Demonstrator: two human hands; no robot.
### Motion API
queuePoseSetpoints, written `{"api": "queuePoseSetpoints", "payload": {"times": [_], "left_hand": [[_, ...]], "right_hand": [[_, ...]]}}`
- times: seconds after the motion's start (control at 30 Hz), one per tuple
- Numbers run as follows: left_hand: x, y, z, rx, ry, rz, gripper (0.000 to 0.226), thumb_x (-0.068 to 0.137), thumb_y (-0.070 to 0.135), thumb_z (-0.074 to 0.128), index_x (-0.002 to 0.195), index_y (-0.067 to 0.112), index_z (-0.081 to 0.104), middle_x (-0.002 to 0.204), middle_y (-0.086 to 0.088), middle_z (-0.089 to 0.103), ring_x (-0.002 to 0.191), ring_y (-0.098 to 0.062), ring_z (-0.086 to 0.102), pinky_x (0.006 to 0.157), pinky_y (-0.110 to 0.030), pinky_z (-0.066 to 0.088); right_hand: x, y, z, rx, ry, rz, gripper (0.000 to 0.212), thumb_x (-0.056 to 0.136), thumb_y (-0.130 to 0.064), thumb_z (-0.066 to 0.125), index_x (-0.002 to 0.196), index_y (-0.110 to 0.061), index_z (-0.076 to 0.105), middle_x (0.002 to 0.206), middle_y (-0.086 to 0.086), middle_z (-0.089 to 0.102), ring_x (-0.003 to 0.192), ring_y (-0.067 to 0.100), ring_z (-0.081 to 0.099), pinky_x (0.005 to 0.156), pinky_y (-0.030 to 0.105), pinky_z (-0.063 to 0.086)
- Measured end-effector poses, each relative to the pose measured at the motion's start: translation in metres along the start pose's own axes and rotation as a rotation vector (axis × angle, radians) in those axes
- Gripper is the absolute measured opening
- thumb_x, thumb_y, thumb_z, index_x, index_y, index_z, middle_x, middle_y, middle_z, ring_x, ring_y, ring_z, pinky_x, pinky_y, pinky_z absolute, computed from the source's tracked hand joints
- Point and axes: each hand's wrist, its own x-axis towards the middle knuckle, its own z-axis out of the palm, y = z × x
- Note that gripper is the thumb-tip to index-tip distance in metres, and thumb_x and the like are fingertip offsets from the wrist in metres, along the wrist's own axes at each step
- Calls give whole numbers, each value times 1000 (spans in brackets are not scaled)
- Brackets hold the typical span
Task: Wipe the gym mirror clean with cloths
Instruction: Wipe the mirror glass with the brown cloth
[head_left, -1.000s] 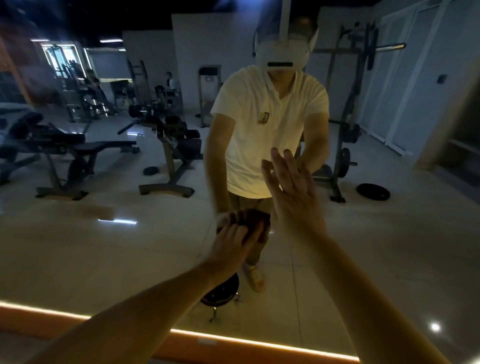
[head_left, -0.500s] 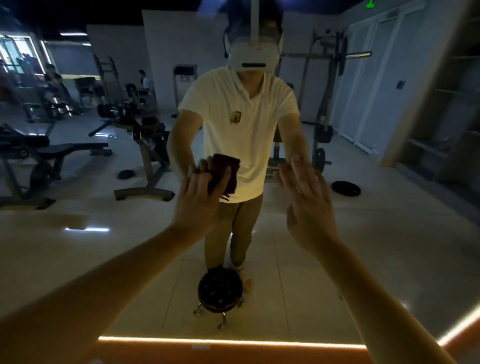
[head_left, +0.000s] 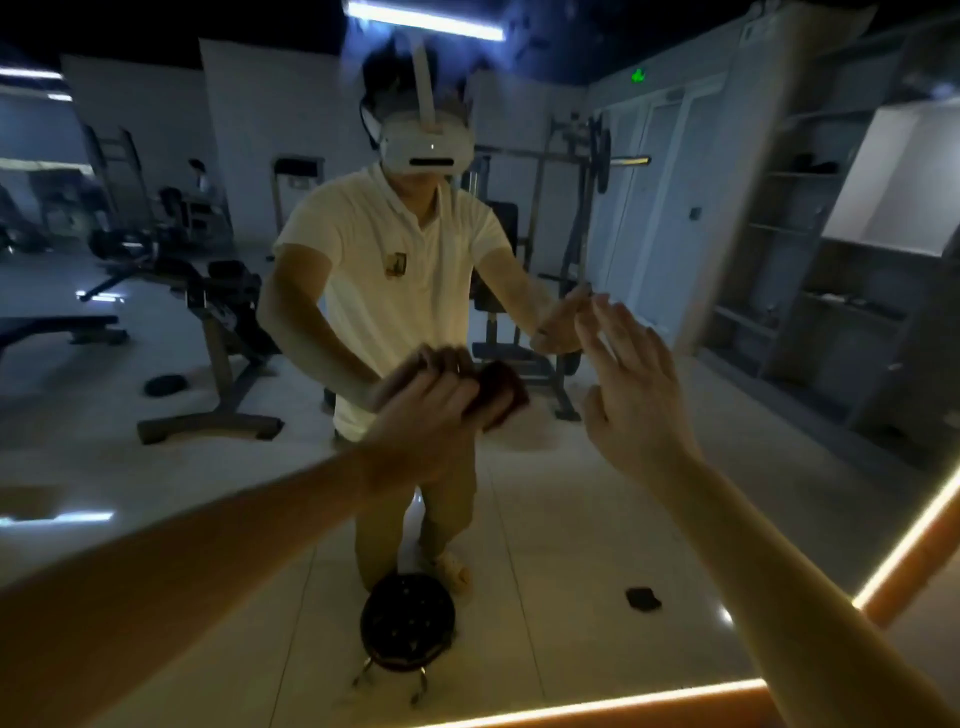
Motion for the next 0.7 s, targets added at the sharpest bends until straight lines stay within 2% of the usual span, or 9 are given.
{"api": "queuePoseSetpoints", "payload": {"times": [0.07, 0.2, 0.3, 0.4, 0.47, 0.53, 0.6, 0.67, 0.7], "left_hand": [[49, -41, -33, 72, 119, -156, 67, 92, 21, 62, 156, 20, 43, 124, -24, 53, 113, -44, 53, 103, -59, 44], [105, -55, -59, 100, 269, -385, 67, 88, 16, 68, 152, 17, 49, 122, -24, 53, 110, -41, 48, 96, -53, 45], [80, -9, -19, 37, 209, -253, 77, 84, 19, 76, 154, 13, 43, 128, -21, 49, 115, -41, 50, 101, -58, 46], [30, 43, 10, 68, -24, 8, 91, 73, 30, 86, 151, 12, 41, 117, -10, 57, 103, -29, 61, 97, -49, 52], [11, 60, 10, 91, -177, 147, 82, 81, 33, 80, 152, 14, 44, 113, -5, 55, 99, -23, 59, 98, -42, 46], [20, 43, -2, 153, -192, 250, 65, 87, 30, 71, 148, 20, 53, 112, -2, 62, 97, -20, 62, 96, -39, 47], [51, 8, -22, 222, -138, 250, 63, 84, 26, 72, 144, 25, 57, 117, -4, 66, 104, -23, 63, 96, -43, 49], [100, -40, -52, 284, -80, 106, 73, 82, 17, 72, 150, 24, 48, 131, -13, 58, 119, -34, 55, 102, -55, 47], [127, -64, -70, 335, -41, 11, 78, 82, 16, 73, 153, 22, 43, 135, -15, 53, 121, -36, 52, 104, -56, 45]], "right_hand": [[22, 9, -17, -13, 58, 21, 86, 94, -9, 62, 165, -16, 13, 173, 5, 2, 159, 27, 4, 127, 51, 10], [51, 29, -35, -13, 115, 74, 85, 94, -16, 56, 165, -18, 9, 173, 2, -3, 159, 24, 0, 127, 45, 4], [55, 44, -32, 33, 115, 56, 84, 91, -23, 48, 165, -19, 9, 173, 3, -2, 159, 24, 0, 128, 47, 7], [55, 61, -25, 42, 131, -34, 80, 93, -18, 55, 164, -16, 18, 173, 6, 3, 159, 27, 4, 127, 52, 14], [54, 70, -23, 22, 144, -106, 76, 93, -17, 57, 162, -13, 26, 172, 8, 8, 158, 29, 8, 126, 55, 20], [57, 79, -27, 0, 172, -152, 67, 96, -22, 53, 159, -12, 34, 170, 10, 16, 156, 32, 16, 124, 56, 24], [63, 83, -29, -7, 205, -172, 56, 100, -24, 49, 154, -11, 42, 165, 10, 29, 152, 33, 27, 122, 54, 28], [73, 83, -34, 24, 269, -164, 48, 104, -25, 46, 150, -10, 49, 157, 11, 41, 144, 33, 37, 118, 52, 33], [79, 83, -36, 51, 286, -162, 47, 104, -27, 45, 148, -10, 51, 154, 11, 45, 142, 33, 40, 116, 52, 35]]}}
